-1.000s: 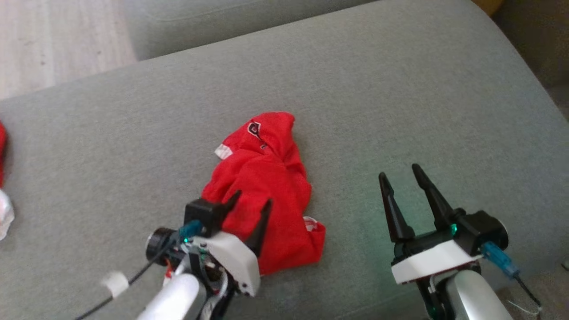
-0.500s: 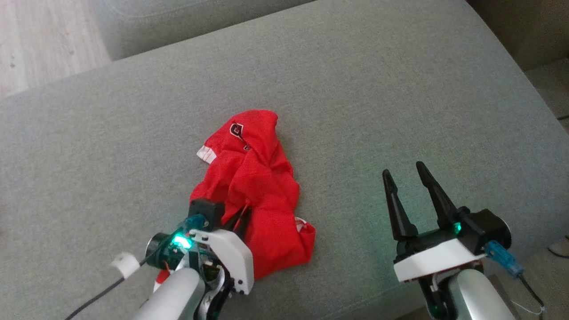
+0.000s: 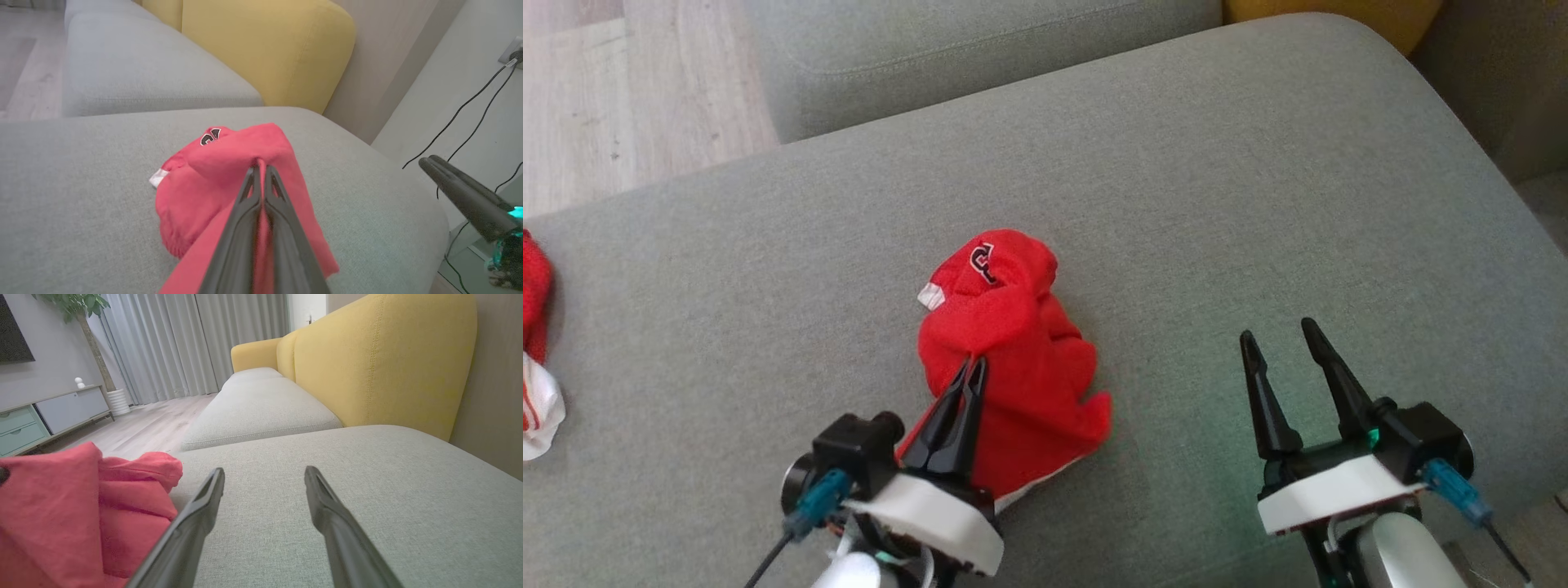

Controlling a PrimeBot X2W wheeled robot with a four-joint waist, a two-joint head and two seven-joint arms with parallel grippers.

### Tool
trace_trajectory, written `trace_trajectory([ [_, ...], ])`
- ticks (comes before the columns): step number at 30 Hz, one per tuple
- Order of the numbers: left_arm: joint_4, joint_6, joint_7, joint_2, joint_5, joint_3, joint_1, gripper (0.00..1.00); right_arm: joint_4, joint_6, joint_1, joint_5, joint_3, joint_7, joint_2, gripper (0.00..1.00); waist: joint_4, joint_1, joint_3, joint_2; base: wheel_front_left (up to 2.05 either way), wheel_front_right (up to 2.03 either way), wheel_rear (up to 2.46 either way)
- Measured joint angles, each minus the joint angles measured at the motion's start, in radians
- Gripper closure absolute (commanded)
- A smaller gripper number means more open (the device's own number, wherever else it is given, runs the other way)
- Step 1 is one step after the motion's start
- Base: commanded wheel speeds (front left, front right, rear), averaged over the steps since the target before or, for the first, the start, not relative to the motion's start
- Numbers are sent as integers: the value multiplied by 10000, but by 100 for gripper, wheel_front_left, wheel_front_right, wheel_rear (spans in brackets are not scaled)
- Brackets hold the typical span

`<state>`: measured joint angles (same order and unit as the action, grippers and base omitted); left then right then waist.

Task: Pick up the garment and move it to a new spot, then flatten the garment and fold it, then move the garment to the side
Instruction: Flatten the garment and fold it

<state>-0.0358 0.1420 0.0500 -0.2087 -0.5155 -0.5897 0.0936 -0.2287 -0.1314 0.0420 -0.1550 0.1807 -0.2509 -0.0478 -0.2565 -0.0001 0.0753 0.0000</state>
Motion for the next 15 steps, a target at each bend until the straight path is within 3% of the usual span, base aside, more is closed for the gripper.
trace_trajectory([
  [7,-290,495,-270,-322,456,449,186,100,2,0,12,12,196,0,0,0,-157,1,129,0,0,0,0],
  [15,2313,754,-650,-533,677,1371,1934,100,2,0,91,12,251,0,0,0,-675,2,454,0,0,0,0],
])
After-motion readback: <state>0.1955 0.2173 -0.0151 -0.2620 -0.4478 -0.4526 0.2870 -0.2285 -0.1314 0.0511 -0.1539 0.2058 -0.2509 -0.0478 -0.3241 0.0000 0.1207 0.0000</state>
